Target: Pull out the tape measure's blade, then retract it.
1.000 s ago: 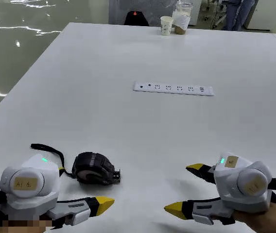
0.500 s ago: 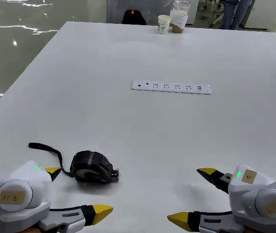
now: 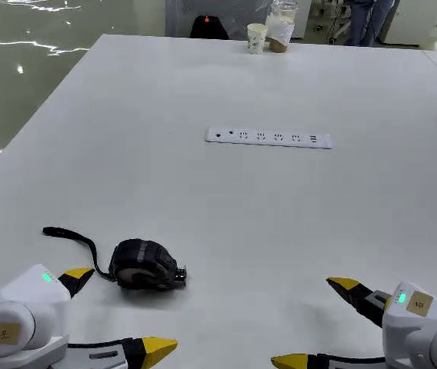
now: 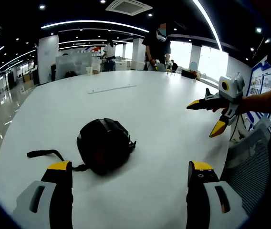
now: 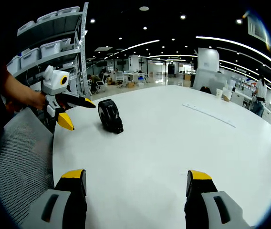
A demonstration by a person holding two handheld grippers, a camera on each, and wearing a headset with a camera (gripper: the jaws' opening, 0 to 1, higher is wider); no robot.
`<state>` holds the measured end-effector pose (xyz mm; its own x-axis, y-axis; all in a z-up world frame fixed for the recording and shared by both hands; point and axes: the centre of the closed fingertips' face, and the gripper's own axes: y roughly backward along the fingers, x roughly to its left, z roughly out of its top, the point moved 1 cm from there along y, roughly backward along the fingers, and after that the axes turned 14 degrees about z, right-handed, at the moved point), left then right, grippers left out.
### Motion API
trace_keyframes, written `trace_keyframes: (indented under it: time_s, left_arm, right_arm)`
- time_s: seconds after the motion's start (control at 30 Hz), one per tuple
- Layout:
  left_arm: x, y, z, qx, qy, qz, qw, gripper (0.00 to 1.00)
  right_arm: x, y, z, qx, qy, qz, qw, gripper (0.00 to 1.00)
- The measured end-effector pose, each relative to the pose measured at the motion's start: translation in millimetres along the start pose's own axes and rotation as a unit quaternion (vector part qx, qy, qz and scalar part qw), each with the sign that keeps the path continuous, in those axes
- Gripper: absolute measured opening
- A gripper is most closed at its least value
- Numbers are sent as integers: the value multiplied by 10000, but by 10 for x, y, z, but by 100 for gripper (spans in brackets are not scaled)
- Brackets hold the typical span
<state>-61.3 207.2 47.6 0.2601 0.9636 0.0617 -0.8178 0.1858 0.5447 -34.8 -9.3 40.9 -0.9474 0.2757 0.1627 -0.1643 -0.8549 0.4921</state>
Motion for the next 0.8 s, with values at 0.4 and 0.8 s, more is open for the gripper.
trace_keyframes:
  time_s: [0.4,0.8]
  left_arm:
    - [-60,82,-23,-120,-183,-108,9997,99]
    - [-48,165,29,-286,-133,-100,9995,99]
  right_arm:
    - [66,26,23,-171,-82,-50,9998,92]
    - [85,86,50,-380,-191,-172,9989,99]
